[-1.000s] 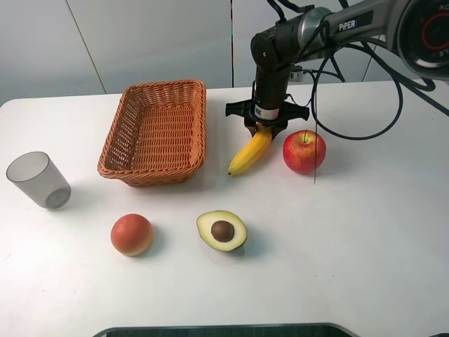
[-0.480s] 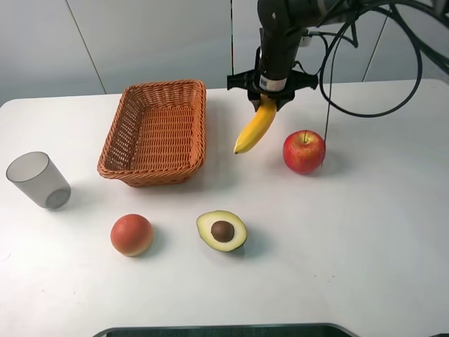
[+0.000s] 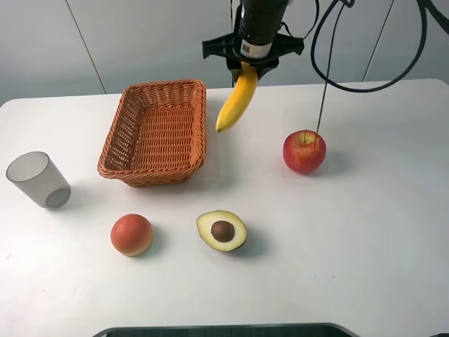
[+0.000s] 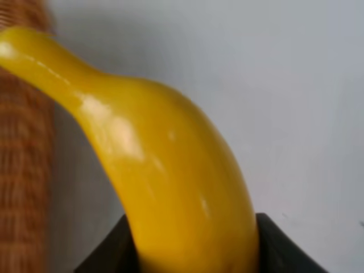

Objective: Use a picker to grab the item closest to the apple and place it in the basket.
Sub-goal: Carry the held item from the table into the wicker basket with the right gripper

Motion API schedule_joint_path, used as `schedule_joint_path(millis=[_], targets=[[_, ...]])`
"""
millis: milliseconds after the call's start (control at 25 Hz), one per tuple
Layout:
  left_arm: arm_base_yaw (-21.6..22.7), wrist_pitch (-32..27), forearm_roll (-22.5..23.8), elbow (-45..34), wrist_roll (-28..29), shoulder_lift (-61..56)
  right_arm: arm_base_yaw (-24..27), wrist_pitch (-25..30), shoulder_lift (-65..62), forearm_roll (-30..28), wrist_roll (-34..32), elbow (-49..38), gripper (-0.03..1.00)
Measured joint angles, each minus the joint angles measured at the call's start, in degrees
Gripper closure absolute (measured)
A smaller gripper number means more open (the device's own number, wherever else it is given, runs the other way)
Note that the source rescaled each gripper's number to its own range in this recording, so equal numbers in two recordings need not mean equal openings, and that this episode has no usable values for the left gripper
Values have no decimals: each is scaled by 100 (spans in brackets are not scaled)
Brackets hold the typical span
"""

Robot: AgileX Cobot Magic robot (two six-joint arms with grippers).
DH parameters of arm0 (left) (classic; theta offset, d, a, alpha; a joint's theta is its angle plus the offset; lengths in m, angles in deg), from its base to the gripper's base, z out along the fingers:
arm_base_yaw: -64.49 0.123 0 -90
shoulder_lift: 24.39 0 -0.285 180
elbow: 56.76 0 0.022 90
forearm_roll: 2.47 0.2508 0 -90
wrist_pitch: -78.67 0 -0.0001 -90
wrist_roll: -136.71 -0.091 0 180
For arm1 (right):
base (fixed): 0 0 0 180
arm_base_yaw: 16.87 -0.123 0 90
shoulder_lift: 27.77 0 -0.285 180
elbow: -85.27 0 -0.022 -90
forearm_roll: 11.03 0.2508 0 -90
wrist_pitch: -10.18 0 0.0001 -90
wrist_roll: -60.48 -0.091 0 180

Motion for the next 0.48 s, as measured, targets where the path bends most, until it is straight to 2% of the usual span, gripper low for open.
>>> schedule_joint_path(millis=[120, 240, 480], targets=[[0, 0, 0, 0, 0, 0, -162, -121, 186, 0, 13, 518, 97], [0, 0, 0, 0, 0, 0, -353, -497, 390, 0, 13, 892, 97], [0, 0, 0, 0, 0, 0, -684, -1285, 715, 0, 26, 1069, 97]])
